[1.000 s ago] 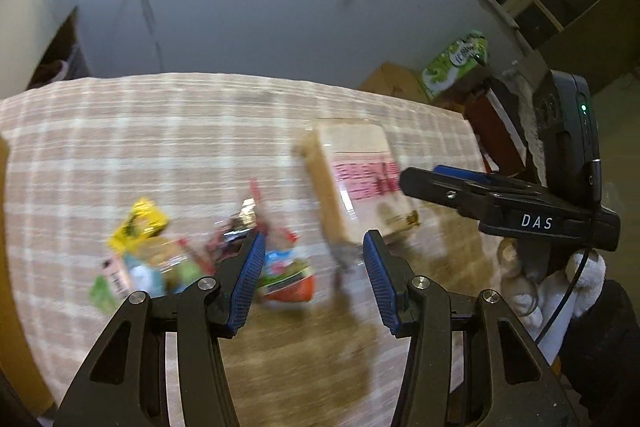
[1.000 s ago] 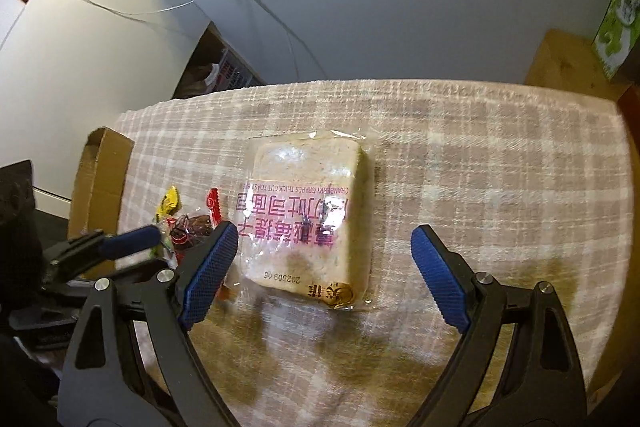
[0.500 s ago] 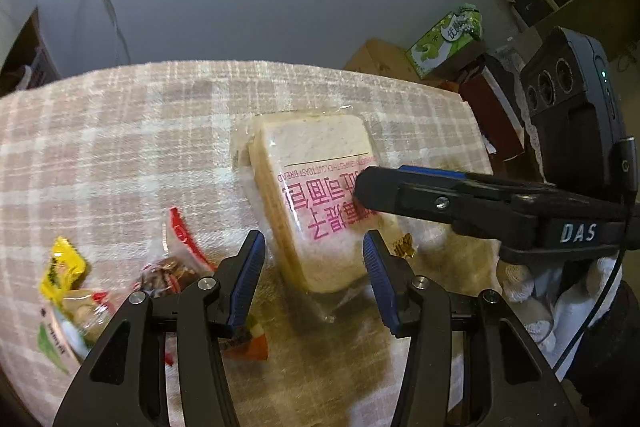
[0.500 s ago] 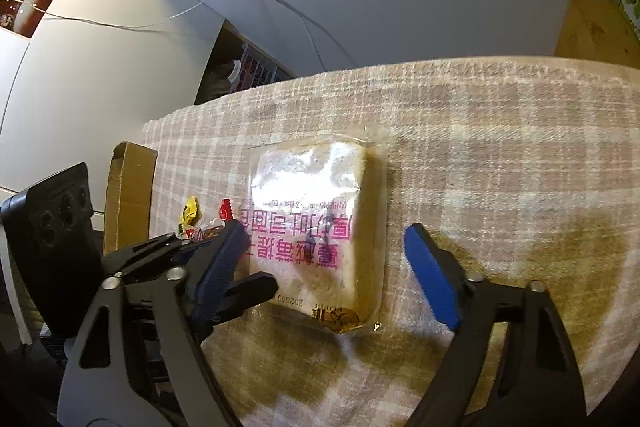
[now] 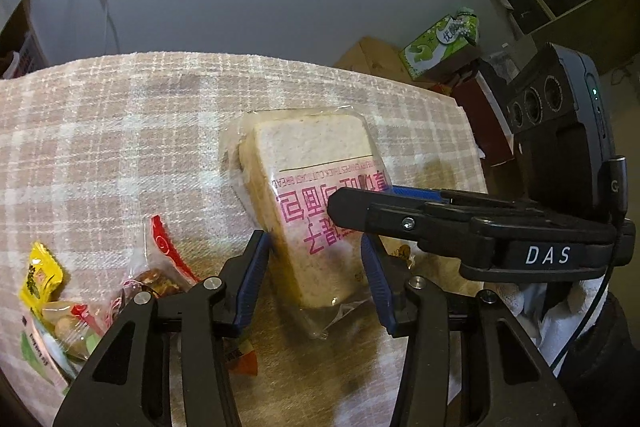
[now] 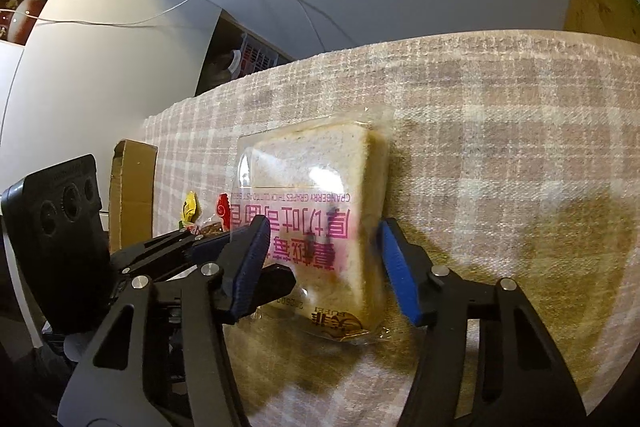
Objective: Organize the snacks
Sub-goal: 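Move both tools to the bread loaf and grip it between them, then lift the bread loaf with both tools and lower it into the box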
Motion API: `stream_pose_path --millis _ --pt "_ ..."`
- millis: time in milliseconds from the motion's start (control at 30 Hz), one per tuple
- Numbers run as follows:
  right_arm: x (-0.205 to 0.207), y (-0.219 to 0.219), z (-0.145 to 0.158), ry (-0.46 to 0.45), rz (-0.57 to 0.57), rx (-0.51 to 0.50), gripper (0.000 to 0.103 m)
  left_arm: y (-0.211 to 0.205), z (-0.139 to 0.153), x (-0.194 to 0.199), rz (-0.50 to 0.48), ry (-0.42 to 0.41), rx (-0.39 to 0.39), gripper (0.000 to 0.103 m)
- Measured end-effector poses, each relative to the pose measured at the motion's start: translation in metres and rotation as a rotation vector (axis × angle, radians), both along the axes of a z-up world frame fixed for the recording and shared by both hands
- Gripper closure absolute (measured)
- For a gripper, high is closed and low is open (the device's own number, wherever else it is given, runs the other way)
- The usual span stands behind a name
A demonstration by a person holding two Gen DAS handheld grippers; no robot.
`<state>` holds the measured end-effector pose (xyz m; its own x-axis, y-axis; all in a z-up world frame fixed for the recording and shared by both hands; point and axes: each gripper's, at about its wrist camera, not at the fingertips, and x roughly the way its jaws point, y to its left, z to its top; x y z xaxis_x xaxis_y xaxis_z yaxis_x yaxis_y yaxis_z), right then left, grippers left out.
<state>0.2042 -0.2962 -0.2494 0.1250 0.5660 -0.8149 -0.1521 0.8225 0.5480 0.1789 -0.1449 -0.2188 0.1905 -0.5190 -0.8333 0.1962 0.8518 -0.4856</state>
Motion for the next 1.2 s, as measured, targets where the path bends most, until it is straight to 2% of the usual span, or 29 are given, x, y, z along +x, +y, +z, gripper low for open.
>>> stream_pose_path --millis 200,567,833,1200 --pt "-0.003 0.002 0.007 -0.002 -0.016 0.003 0.045 0.0 0.008 -0.003 -0.003 -0.014 -0.002 0.059" --pt "-0.014 0.024 0.049 -0.065 0.009 -0.008 0.045 0.02 0.043 -0.016 0.015 -0.079 -0.012 0.059" --pt "-0.023 0.071 0.075 -0.115 0.077 0.001 0.045 0.061 0.07 -0.03 0.082 -0.126 -0.013 0.059" --pt "-0.042 0.153 0.082 -0.145 0.208 0.017 0.045 0.141 0.092 -0.056 0.223 -0.167 -0.009 0.059"
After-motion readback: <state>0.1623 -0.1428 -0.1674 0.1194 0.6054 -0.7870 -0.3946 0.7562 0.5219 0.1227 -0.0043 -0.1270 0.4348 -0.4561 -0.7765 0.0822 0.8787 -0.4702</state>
